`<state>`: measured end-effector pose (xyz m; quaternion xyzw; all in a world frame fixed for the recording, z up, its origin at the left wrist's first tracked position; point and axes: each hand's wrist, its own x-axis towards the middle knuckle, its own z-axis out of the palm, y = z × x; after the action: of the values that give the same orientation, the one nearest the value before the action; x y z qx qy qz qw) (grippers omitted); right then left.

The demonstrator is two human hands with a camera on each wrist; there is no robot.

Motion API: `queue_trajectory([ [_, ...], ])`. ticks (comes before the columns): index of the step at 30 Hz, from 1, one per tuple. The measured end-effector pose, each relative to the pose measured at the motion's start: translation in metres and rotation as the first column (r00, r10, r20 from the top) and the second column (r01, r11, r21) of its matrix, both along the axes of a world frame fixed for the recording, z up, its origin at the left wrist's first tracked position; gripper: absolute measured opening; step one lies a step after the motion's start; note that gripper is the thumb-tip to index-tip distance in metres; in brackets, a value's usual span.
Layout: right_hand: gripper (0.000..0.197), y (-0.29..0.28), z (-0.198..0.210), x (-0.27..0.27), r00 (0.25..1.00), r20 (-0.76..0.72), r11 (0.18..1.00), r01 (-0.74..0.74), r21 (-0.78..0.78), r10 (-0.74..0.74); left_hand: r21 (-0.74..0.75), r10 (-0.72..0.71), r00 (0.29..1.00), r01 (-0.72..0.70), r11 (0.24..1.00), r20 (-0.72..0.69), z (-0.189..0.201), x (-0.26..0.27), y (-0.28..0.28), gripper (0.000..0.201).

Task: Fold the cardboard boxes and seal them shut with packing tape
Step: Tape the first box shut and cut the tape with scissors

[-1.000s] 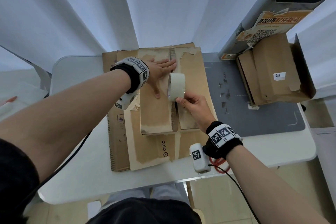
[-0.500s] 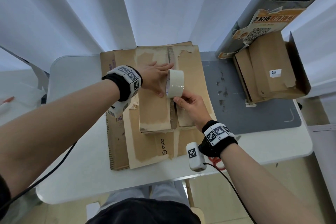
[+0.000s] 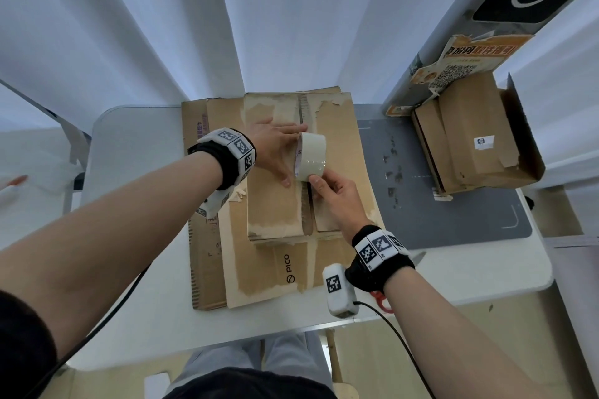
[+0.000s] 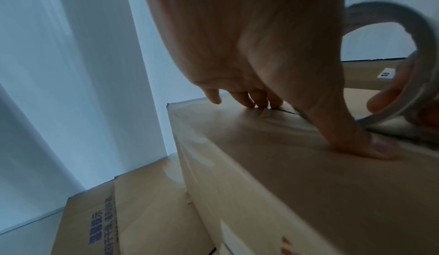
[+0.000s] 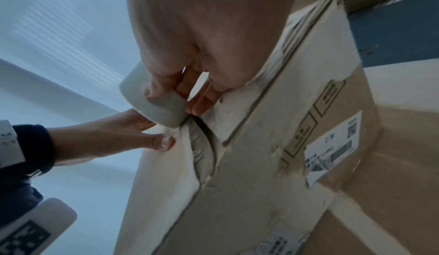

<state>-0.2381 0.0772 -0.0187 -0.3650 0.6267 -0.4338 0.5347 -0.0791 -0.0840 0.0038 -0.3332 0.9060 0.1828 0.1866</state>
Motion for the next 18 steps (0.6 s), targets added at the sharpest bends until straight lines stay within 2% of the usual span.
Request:
queue_trajectory([
  [4, 0.028, 0.002, 0.000, 0.001, 1.000, 0.011, 1.000, 0.023, -0.008, -0.023, -0.071, -0.048, 0.999, 0.049, 0.996, 0.018, 0.001, 0.001, 0.002, 0.121],
  [9, 0.028, 0.011, 0.003, 0.004, 0.999, -0.007, 0.999, 0.038, -0.039, -0.038, -0.087, -0.052, 0.996, 0.058, 0.995, 0.072, 0.003, 0.000, 0.002, 0.116],
  [14, 0.020, 0.023, 0.007, 0.000, 0.997, 0.059, 0.997, 0.048, -0.066, -0.044, -0.107, -0.039, 0.997, 0.046, 0.993, 0.065, 0.001, 0.001, 0.003, 0.119],
  [18, 0.019, 0.024, 0.010, 0.006, 0.999, 0.023, 0.999, 0.027, -0.039, -0.026, -0.235, -0.166, 0.978, 0.191, 0.953, 0.123, -0.002, -0.004, 0.007, 0.116],
])
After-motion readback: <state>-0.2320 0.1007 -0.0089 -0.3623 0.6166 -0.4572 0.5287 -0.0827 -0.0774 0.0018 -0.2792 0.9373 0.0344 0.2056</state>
